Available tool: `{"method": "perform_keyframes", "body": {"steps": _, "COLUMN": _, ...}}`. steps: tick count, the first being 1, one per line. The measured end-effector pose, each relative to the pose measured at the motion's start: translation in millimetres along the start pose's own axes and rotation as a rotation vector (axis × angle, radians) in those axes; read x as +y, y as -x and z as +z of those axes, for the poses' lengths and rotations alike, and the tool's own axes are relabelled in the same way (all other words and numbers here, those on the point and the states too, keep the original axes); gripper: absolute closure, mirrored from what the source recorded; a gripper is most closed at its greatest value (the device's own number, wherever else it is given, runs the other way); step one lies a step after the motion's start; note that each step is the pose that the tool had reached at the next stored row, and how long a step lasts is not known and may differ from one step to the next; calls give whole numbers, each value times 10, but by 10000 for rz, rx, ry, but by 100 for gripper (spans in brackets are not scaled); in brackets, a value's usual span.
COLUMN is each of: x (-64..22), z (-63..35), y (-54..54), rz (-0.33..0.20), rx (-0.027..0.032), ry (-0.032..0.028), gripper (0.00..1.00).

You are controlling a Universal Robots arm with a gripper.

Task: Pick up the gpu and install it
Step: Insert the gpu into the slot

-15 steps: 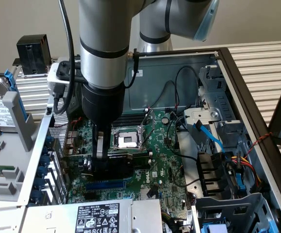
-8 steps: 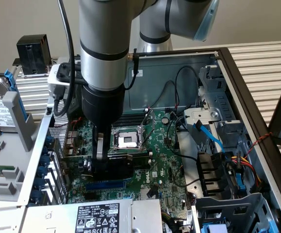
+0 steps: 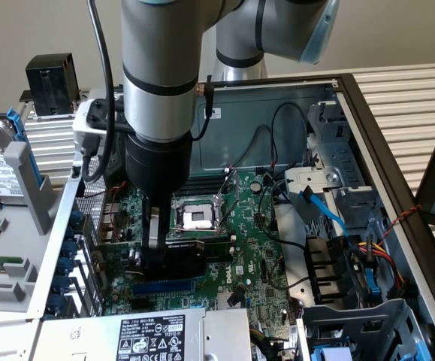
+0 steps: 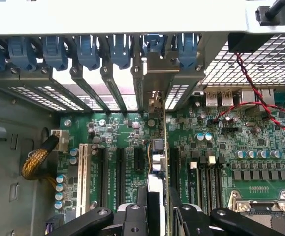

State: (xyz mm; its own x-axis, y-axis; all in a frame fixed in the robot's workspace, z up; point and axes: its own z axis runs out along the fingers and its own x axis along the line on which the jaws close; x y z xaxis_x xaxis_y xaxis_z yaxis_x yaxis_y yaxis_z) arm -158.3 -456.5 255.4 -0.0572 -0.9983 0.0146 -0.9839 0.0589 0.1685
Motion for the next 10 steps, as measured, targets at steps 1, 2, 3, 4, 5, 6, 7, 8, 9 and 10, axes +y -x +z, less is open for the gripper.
{"method": "perform_keyframes", "body": {"steps": 1, "x": -1, "z": 2, "y": 0, "rz": 0, "rx": -1, "ry": -1, "gripper": 73}}
{"method": "perform_keyframes", "body": {"steps": 2, "x": -1, "z": 5, "y": 0, "rz": 0, "rx": -2, "ry": -2, "gripper": 73}}
{"method": "perform_keyframes", "body": {"steps": 3, "x": -1, "z": 6, "y": 0, "rz": 0, "rx": -1, "ry": -3, "gripper": 73}}
{"method": "perform_keyframes", "body": {"steps": 4, "x": -2, "z": 11, "y": 0, "rz": -1, "rx": -4, "ry": -6, "gripper": 73}}
{"method": "perform_keyframes", "body": {"steps": 5, "x": -3, "z": 15, "y": 0, "rz": 0, "rx": -4, "ry": -8, "gripper": 73}}
{"method": "perform_keyframes", "body": {"steps": 6, "x": -4, "z": 19, "y": 1, "rz": -1, "rx": -4, "ry": -11, "gripper": 73}}
{"method": "perform_keyframes", "body": {"steps": 7, "x": -5, "z": 22, "y": 0, "rz": -1, "rx": -2, "ry": -12, "gripper": 73}}
{"method": "perform_keyframes", "body": {"steps": 8, "x": -4, "z": 24, "y": 0, "rz": 0, "rx": -1, "ry": -13, "gripper": 73}}
{"method": "perform_keyframes", "body": {"steps": 9, "x": -4, "z": 26, "y": 0, "rz": 0, "rx": -2, "ry": -17, "gripper": 73}}
{"method": "perform_keyframes", "body": {"steps": 10, "x": -4, "z": 28, "y": 0, "rz": 0, "rx": -1, "ry": -21, "gripper": 73}}
